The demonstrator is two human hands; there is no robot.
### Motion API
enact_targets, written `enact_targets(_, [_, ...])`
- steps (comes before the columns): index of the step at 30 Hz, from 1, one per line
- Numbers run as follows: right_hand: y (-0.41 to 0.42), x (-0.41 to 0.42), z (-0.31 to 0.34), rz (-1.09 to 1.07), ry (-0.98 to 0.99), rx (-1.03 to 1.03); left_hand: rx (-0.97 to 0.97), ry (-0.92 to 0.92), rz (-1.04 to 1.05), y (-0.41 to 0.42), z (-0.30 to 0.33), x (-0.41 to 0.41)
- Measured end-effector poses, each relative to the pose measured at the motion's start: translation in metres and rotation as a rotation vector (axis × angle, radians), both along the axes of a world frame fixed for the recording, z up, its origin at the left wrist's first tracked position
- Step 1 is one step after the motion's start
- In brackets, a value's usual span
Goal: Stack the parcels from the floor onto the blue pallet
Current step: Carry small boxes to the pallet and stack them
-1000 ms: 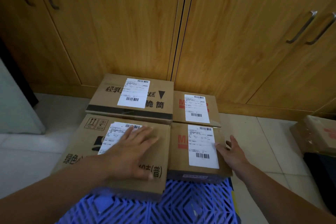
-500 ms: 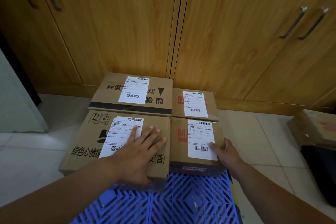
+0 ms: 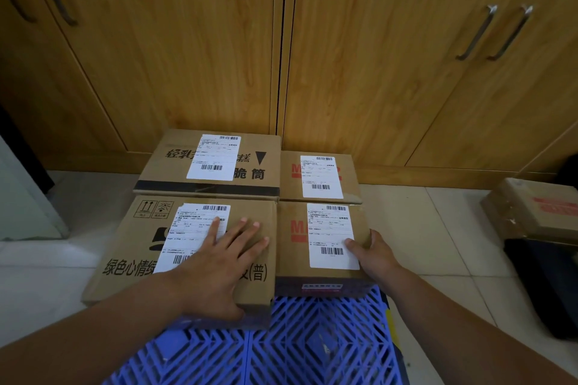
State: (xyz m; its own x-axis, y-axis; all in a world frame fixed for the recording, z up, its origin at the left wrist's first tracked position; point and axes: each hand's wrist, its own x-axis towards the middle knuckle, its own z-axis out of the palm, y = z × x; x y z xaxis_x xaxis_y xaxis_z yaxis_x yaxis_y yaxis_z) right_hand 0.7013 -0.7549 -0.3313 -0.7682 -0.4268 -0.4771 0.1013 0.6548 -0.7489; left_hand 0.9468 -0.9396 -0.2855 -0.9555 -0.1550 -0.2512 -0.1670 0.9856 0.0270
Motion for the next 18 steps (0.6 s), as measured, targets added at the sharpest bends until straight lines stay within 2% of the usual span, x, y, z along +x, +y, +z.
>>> enact_targets(2, [-0.002, -0.001, -0.001, 0.024, 0.035, 0.038, -0.037, 0.02, -0.005, 0.0, 0.001, 0.0])
enact_targets(4, [-0.005, -0.002, 0.002, 0.137, 0.254, 0.257, -0.099, -0.05, -0.006, 0.001, 0.005, 0.0])
enact_targets(6, [-0.009, 0.0, 0.005, 0.365, 0.539, 0.416, -0.122, -0.051, -0.013, -0.001, 0.001, 0.001])
enact_targets(8, [-0.02, 0.003, 0.008, 0.612, 0.683, 0.431, -0.118, -0.059, -0.015, -0.003, -0.003, 0.003])
enact_targets(11, [-0.037, 0.003, 0.012, 0.811, 0.743, 0.47, -0.067, -0.054, -0.014, -0.001, 0.003, 0.0])
enact_targets(14, [-0.049, -0.006, 0.015, 0.825, 0.69, 0.464, 0.038, 0.013, -0.003, 0.004, 0.013, -0.009])
enact_targets(18, [-0.064, -0.028, 0.018, 0.836, 0.724, 0.466, -0.029, 0.077, 0.002, 0.022, 0.019, -0.047])
